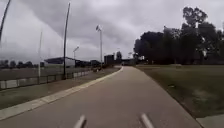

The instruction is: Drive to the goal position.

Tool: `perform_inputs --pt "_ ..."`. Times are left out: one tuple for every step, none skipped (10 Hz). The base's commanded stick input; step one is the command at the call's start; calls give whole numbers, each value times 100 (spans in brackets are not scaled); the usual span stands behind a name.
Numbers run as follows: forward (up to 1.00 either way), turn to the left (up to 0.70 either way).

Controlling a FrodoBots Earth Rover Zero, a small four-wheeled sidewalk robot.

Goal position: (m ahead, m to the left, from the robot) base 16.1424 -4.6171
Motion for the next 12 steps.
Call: perform_inputs --pt "0 23" --pt "0 67" --pt "0 100" --pt "0 99" --pt "0 99" --pt "0 98" --pt "0 98" --pt "0 98" --pt "0 99" --pt "0 100" --pt "0 100" --pt "0 100"
